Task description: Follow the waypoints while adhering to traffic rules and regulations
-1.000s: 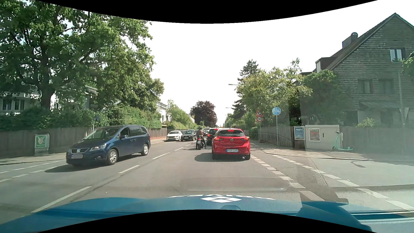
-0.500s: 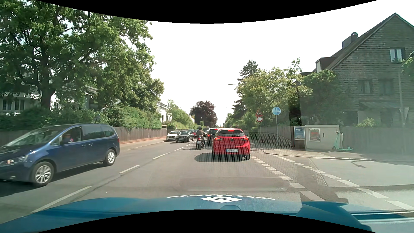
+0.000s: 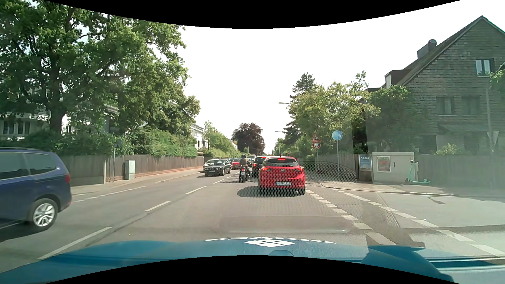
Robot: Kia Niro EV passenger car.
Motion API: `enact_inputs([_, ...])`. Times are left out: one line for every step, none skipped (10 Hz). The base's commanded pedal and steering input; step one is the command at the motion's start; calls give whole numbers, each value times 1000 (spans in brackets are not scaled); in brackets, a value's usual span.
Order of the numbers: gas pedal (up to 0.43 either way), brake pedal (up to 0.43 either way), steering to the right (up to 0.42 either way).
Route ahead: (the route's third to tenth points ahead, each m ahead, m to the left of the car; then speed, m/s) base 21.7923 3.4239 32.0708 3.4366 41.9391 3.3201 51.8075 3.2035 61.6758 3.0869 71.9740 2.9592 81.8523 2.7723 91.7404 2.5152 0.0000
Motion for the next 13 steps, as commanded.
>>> enact_inputs([0,421,0])
enact_inputs([0,421,0])
enact_inputs([0,421,0])
enact_inputs([0,421,0])
enact_inputs([0,421,0])
enact_inputs([0,421,-1])
enact_inputs([0,421,0])
enact_inputs([0,421,-1])
enact_inputs([0,421,0])
enact_inputs([0,421,-1])
enact_inputs([0,421,0])
enact_inputs([0,421,0])
enact_inputs([0,421,-1])
